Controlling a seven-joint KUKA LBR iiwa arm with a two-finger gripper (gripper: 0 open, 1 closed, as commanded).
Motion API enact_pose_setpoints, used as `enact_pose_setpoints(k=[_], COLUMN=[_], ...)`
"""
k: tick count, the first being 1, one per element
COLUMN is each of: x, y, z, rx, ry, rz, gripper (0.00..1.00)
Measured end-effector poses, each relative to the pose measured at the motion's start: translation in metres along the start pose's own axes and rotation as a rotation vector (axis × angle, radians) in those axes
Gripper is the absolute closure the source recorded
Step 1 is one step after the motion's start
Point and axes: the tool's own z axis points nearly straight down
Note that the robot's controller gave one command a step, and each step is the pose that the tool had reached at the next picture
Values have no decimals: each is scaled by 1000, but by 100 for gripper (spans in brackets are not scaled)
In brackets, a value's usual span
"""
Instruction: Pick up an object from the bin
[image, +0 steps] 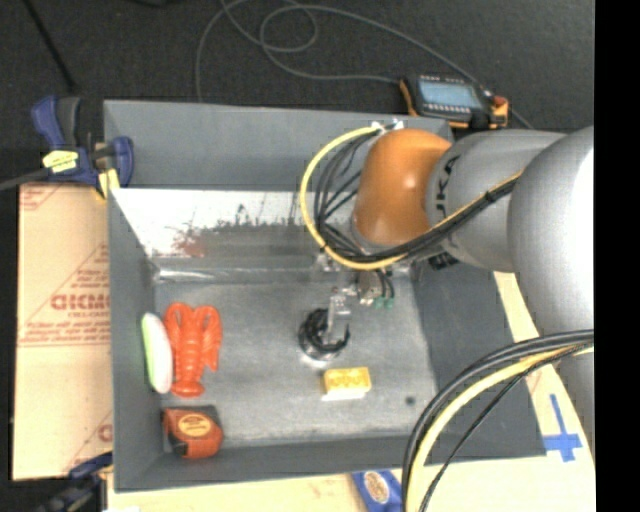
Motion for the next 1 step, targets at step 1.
enact_pose_setpoints(k=[1], x=[23], y=[19], z=[14], rx=[0], ry=[-8], rz=[-454], gripper=[100])
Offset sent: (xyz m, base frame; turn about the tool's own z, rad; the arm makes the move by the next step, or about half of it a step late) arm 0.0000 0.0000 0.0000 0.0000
